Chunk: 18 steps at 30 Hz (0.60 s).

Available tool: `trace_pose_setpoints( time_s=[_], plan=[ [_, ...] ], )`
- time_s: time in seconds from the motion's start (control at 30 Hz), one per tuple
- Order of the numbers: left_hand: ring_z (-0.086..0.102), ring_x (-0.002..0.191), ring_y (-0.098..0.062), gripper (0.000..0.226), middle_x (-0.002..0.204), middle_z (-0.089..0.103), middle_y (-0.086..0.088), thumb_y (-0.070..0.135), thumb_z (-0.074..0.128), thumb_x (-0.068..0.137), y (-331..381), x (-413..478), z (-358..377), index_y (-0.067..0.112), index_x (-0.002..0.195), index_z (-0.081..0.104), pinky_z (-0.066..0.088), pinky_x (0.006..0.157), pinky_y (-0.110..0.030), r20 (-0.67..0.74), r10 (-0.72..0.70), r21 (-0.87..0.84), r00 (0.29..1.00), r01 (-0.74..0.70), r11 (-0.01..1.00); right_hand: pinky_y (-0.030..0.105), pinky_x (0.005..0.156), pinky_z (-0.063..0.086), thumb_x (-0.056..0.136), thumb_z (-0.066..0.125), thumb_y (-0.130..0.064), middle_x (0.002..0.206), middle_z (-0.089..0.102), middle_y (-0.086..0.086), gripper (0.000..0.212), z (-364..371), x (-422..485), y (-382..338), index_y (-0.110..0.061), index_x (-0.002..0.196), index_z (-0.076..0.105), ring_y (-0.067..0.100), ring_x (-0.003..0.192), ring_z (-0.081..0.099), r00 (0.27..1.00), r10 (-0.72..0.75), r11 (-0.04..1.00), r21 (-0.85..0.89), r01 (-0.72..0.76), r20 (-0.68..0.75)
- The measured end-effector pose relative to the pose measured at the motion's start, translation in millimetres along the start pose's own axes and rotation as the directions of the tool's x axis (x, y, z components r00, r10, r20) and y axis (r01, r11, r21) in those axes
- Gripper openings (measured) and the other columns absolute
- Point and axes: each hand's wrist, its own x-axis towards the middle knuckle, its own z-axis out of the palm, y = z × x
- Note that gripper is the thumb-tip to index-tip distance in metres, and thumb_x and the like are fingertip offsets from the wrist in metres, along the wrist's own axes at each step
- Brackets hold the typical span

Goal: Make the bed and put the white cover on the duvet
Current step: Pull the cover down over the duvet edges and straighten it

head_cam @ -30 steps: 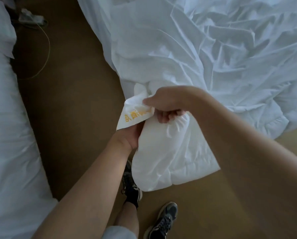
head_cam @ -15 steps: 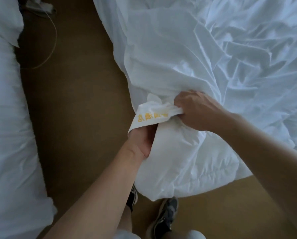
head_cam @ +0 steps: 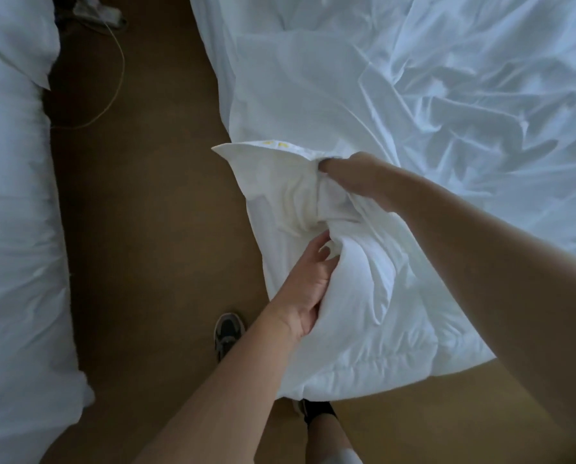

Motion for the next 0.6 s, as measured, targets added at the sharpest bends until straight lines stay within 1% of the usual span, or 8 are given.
trace_pose_setpoints(
  time_s=[0.07,0.17,0.23,0.3,0.37,0.47,0.53,0.6],
  plan=[
    [0.070,0.108,-0.025,0.044,0.125,0.070,-0.001,0.005,0.066,0.093,1,4,13,0.022,0.133,0.059,0.059,0.091,-0.042,0.039,0.070,-0.054,0.997,-0.068,0.996,0.031,0.071,0.043,0.091,0.054,-0.059,0.088,0.059,0.002,0.049,-4,5,9,-0.011,0.100,0.061,0.022,0.077,0.057,0.995,-0.025,0.994,-0.109,0.015,-0.092],
    [0.065,0.085,-0.023,0.038,0.101,0.066,-0.009,-0.014,0.056,0.083,-1,12,36,0.014,0.109,0.061,0.057,0.073,-0.037,0.035,0.133,-0.125,0.990,-0.128,0.984,0.031,0.067,0.042,0.080,0.046,-0.077,0.088,0.058,0.002,0.075,-12,9,21,-0.010,0.110,0.059,0.026,0.081,0.059,0.994,-0.048,0.965,-0.260,0.020,-0.103],
    [0.062,0.071,-0.020,0.036,0.087,0.063,-0.007,-0.018,0.048,0.078,-1,15,53,0.015,0.086,0.057,0.053,0.063,-0.031,-0.054,0.153,-0.146,0.987,-0.159,0.976,0.031,0.072,0.040,0.077,0.052,-0.079,0.108,0.062,0.007,0.088,-21,9,27,-0.008,0.127,0.057,0.031,0.101,0.060,0.990,-0.125,0.896,-0.436,0.086,-0.062],
    [0.060,0.070,-0.019,0.038,0.081,0.063,-0.003,-0.018,0.042,0.076,-2,19,61,0.018,0.069,0.051,0.052,0.062,-0.030,-0.116,0.158,-0.203,0.981,-0.179,0.963,0.031,0.078,0.037,0.081,0.064,-0.067,0.128,0.058,0.014,0.083,-31,6,32,-0.006,0.136,0.050,0.031,0.115,0.056,0.982,-0.187,0.819,-0.558,0.136,-0.035],
    [0.064,0.083,-0.024,0.031,0.089,0.068,-0.004,-0.012,0.042,0.078,1,26,64,0.016,0.070,0.052,0.053,0.077,-0.037,-0.129,0.143,-0.304,0.981,-0.176,0.936,0.033,0.077,0.037,0.088,0.062,-0.056,0.127,0.059,0.015,0.063,-42,9,35,-0.007,0.127,0.054,0.032,0.106,0.056,0.976,-0.219,0.772,-0.608,0.183,0.015],
    [0.072,0.098,-0.028,0.020,0.104,0.074,-0.013,0.015,0.055,0.096,13,35,72,0.008,0.100,0.074,0.057,0.090,-0.037,-0.160,0.034,-0.368,0.987,-0.092,0.925,0.033,0.072,0.037,0.096,0.054,-0.043,0.104,0.062,0.015,0.034,-53,19,38,-0.009,0.093,0.056,0.028,0.087,0.051,0.953,-0.300,0.763,-0.592,0.259,0.031],
    [0.074,0.070,-0.014,0.036,0.075,0.075,-0.008,0.028,0.051,0.105,20,30,79,0.008,0.088,0.076,0.059,0.065,-0.019,-0.203,-0.031,-0.253,0.979,-0.022,0.967,0.032,0.068,0.035,0.100,0.051,-0.038,0.085,0.055,0.008,0.035,-57,20,35,-0.010,0.078,0.052,0.026,0.082,0.049,0.946,-0.323,0.818,-0.495,0.292,0.024],
    [0.057,0.036,0.001,0.037,0.043,0.060,0.008,0.025,0.034,0.110,19,27,76,0.019,0.082,0.057,0.044,0.041,-0.009,-0.251,-0.022,-0.172,0.968,-0.022,0.985,0.034,0.057,0.033,0.101,0.051,-0.037,0.079,0.051,0.006,0.037,-58,18,30,-0.010,0.075,0.054,0.026,0.076,0.049,0.940,-0.340,0.887,-0.341,0.313,-0.020]
  ],
)
